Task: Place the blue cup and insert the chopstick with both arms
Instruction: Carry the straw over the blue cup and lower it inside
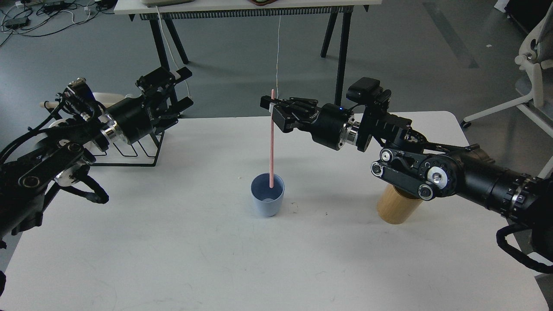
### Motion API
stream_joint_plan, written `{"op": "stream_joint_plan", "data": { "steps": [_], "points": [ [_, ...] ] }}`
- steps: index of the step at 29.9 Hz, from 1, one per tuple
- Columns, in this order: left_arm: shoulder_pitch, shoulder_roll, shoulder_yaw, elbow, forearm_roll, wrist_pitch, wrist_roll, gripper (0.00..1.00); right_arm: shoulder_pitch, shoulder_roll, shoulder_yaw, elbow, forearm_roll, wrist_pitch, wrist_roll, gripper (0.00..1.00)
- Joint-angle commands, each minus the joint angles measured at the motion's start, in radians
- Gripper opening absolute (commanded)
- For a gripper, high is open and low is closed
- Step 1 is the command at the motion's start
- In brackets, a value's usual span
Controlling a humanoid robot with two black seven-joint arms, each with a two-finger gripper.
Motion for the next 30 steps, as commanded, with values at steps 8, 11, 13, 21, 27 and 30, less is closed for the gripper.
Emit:
{"op": "stream_joint_plan", "data": {
  "steps": [8,11,13,21,27,30],
  "points": [
    [0.001,-0.002,0.0,0.001,0.0,0.0,0.0,0.96,-0.005,0.053,-0.052,-0.049,0.0,-0.029,0.0,0.03],
    [0.001,-0.002,0.0,0.001,0.0,0.0,0.0,0.96,-0.008,0.056,-0.057,-0.049,0.001,-0.029,0.0,0.16],
    [0.001,-0.002,0.0,0.001,0.0,0.0,0.0,0.96,-0.009,0.057,-0.057,-0.049,0.001,-0.029,0.0,0.28],
    [0.001,-0.004,0.0,0.005,0.0,0.0,0.0,0.97,-0.015,0.057,-0.052,-0.041,0.008,-0.032,0.0,0.47],
    [0.003,-0.01,0.0,0.005,0.0,0.0,0.0,0.97,-0.017,0.044,0.0,-0.021,0.023,-0.037,0.0,0.76],
    [0.001,-0.011,0.0,0.003,-0.002,0.0,0.0,0.97,-0.027,0.028,0.074,-0.018,0.026,-0.037,0.0,0.86]
  ]
}}
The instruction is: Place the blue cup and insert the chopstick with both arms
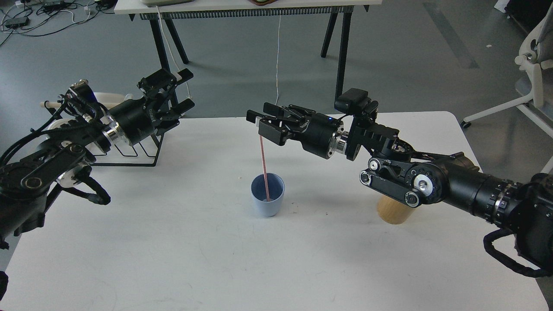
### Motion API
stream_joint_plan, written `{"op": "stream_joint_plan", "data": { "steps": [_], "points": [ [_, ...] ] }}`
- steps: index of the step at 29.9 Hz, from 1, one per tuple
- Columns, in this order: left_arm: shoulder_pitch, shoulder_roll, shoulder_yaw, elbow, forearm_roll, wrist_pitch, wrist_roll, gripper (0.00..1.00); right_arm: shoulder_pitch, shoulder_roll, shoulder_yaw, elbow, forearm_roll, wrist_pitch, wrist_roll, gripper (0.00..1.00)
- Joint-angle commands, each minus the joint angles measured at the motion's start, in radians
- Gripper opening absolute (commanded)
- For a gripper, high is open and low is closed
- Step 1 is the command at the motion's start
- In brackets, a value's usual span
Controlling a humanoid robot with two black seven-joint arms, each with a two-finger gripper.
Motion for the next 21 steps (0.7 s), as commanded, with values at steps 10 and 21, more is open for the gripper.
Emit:
{"op": "stream_joint_plan", "data": {
  "steps": [10,21],
  "points": [
    [-0.003,-0.001,-0.001,-0.003,-0.003,0.0,0.0,0.97,-0.103,-0.099,0.402,0.051,0.217,0.012,0.0,0.86],
    [0.051,0.051,-0.153,-0.047,-0.04,0.0,0.0,0.97,-0.23,-0.398,0.413,0.291,0.951,0.319,0.0,0.99]
  ]
}}
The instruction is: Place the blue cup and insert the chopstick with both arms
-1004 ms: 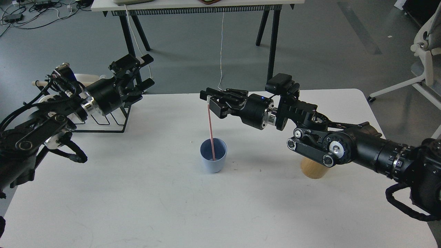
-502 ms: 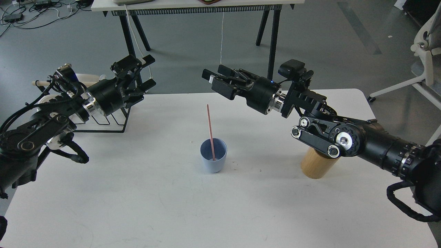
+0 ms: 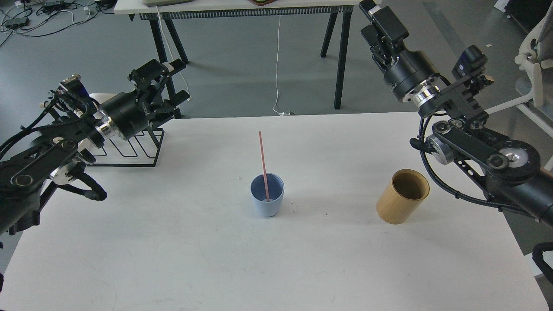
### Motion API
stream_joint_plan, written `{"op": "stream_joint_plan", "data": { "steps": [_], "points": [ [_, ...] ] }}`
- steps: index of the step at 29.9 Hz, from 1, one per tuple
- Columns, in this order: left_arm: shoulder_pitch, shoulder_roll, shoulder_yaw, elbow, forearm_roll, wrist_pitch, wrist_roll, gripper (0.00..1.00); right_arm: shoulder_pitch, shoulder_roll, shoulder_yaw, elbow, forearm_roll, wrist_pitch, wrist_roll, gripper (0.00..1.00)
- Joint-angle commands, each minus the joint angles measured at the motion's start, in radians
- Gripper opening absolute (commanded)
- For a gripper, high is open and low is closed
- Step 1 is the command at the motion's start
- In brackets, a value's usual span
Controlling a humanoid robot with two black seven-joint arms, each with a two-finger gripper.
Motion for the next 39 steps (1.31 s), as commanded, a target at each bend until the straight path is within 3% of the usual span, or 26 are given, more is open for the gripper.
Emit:
{"op": "stream_joint_plan", "data": {
  "steps": [1,5,9,36,39],
  "points": [
    [0.037,0.01,-0.067,-0.012,-0.005,0.0,0.0,0.97,-0.045,-0.077,0.008,0.04,0.198,0.178,0.0,0.99],
    [0.075,0.007,-0.151,-0.015,-0.035,0.0,0.0,0.97,-0.078,-0.105,0.01,0.04,0.276,0.283,0.0,0.99],
    [0.086,0.007,-0.167,-0.015,-0.103,0.0,0.0,0.97,-0.099,-0.105,0.017,0.037,0.277,0.287,0.0,0.99],
    [0.101,-0.003,-0.158,-0.006,-0.13,0.0,0.0,0.98,-0.111,-0.058,0.03,0.008,0.277,0.244,0.0,0.99],
    [0.104,-0.003,-0.158,-0.006,-0.13,0.0,0.0,0.98,-0.113,-0.053,0.039,0.006,0.277,0.182,0.0,0.99]
  ]
}}
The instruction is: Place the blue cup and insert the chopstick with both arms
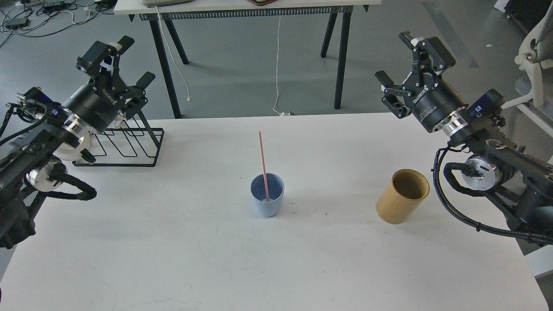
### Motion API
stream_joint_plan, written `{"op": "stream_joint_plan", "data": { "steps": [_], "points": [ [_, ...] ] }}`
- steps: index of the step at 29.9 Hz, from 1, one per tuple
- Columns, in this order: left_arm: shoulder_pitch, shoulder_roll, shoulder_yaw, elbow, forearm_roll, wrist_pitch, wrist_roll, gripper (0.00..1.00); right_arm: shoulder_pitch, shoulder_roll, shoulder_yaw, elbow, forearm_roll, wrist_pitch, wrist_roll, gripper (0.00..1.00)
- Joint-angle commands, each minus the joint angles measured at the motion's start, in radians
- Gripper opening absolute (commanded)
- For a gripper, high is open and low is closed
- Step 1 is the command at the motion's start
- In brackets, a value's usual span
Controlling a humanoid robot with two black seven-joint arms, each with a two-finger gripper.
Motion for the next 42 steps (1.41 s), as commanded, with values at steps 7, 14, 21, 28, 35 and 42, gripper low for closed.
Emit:
{"op": "stream_joint_plan", "data": {
  "steps": [7,14,21,28,35,42],
  "points": [
    [0.002,0.0,0.0,-0.002,0.001,0.0,0.0,0.98,-0.001,0.032,0.011,0.002,0.002,-0.138,0.0,0.99],
    [0.002,0.002,-0.002,-0.005,0.001,0.0,0.0,0.98,-0.003,0.047,0.013,0.002,0.002,-0.136,0.0,0.99],
    [0.002,-0.001,-0.002,-0.008,0.001,0.0,0.0,0.98,-0.001,0.049,0.011,0.013,0.0,-0.136,0.0,0.99],
    [0.002,-0.003,-0.002,-0.008,0.001,0.0,0.0,0.98,-0.003,0.049,0.011,0.011,0.002,-0.136,0.0,0.99],
    [0.002,-0.001,-0.002,-0.008,0.001,0.0,0.0,0.98,-0.003,0.049,0.011,0.011,0.0,-0.136,0.0,0.99],
    [0.002,-0.001,-0.002,-0.008,0.001,0.0,0.0,0.98,-0.003,0.049,0.011,0.02,0.0,-0.136,0.0,0.99]
  ]
}}
